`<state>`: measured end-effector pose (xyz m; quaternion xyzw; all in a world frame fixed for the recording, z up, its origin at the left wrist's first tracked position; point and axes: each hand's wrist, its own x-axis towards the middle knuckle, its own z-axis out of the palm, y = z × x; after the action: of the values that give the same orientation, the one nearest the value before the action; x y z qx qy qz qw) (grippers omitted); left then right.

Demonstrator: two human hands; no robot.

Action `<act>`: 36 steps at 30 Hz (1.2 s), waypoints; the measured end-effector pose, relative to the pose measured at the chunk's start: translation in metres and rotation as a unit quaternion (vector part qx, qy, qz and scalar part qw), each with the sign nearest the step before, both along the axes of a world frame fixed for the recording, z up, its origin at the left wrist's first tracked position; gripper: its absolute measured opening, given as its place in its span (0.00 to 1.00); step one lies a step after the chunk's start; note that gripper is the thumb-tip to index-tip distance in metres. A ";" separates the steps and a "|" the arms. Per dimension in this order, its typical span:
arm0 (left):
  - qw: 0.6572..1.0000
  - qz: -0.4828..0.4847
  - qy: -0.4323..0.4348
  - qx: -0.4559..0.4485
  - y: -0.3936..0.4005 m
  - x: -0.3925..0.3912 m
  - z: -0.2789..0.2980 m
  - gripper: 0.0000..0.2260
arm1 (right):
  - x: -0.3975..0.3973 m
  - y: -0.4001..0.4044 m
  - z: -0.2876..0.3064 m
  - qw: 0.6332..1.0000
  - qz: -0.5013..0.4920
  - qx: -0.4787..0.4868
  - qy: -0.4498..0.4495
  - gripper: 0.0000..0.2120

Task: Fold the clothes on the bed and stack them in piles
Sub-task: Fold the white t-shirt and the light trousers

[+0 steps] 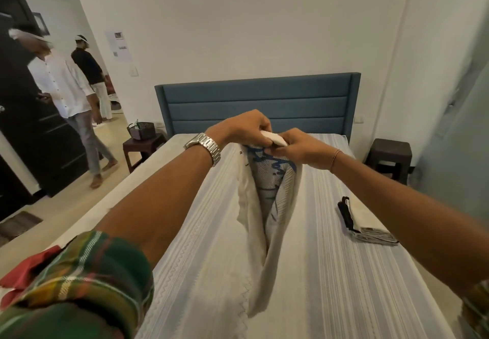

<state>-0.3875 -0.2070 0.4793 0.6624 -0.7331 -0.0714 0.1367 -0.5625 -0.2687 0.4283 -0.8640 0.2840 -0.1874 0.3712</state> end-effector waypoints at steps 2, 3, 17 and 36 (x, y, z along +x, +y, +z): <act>0.999 0.002 -0.011 0.049 0.001 0.009 -0.006 0.07 | 0.000 -0.001 -0.003 1.000 -0.007 0.012 -0.025 0.11; 0.997 0.006 -0.025 0.070 0.000 0.013 -0.008 0.07 | 0.000 -0.002 -0.004 0.999 -0.012 0.025 -0.045 0.09; 0.963 0.199 0.170 0.070 -0.003 0.042 -0.034 0.16 | 0.022 0.028 0.002 0.960 -0.097 -0.064 -0.253 0.28; 0.858 0.038 0.512 -0.037 -0.006 0.028 -0.001 0.10 | 0.010 -0.005 -0.001 0.883 -0.219 -0.213 -0.356 0.15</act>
<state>-0.3592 -0.2130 0.4787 0.5545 -0.5361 -0.3682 0.5193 -0.5530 -0.2738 0.4271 -0.7134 0.2677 -0.6147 0.2038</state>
